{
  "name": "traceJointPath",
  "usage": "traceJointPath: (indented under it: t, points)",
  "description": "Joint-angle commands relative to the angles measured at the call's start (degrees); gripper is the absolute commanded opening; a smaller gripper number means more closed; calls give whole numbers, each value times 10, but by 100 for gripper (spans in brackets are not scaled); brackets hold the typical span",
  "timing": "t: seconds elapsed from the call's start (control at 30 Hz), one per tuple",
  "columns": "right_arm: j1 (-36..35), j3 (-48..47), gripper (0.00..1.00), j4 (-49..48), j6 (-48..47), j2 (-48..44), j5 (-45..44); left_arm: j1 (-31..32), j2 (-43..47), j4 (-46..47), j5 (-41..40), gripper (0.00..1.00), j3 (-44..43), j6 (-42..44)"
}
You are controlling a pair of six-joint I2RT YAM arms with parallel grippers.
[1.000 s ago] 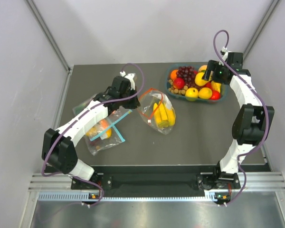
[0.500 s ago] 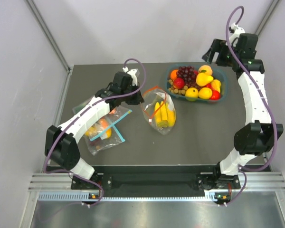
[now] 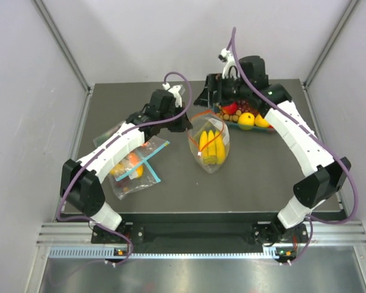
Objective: Open the zip-top bag and remove the fake food
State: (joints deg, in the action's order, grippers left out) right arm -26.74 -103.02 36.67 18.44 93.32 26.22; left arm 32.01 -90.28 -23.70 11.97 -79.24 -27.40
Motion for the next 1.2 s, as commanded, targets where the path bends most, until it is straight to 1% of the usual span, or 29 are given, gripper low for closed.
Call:
traceJointPath:
  t: [0.0,0.1,0.23,0.37,0.47,0.5,0.6,0.73,0.93,1.07,1.17]
  points:
    - [-29,31,82,5,30,-31,12,7,1,32,-6,0,-27,-10]
    - [-49,79,80,3,39,-54,8,11,2,31,-12,0,-26,-12]
    - [-53,156,76,-1,52,-85,7,16,8,31,-18,0,-20,-16]
    - [-53,200,71,37,42,-111,-11,23,12,35,-25,0,-14,-20]
    - [-54,223,70,64,19,-118,-45,30,17,43,-26,0,-10,-22]
    - [-54,231,68,74,13,-122,-69,34,19,45,-28,0,-8,-21]
    - [-55,264,66,75,0,-125,-104,46,19,51,-29,0,-7,-18]
    - [-57,309,66,62,-9,-121,-126,63,21,52,-32,0,1,-14]
    - [-74,333,64,49,-20,-100,-151,75,34,56,-37,0,19,-14]
    - [-78,336,63,18,-6,-96,-157,78,43,56,-32,0,22,-6]
    - [-78,325,63,19,0,-94,-170,82,55,56,-41,0,29,4]
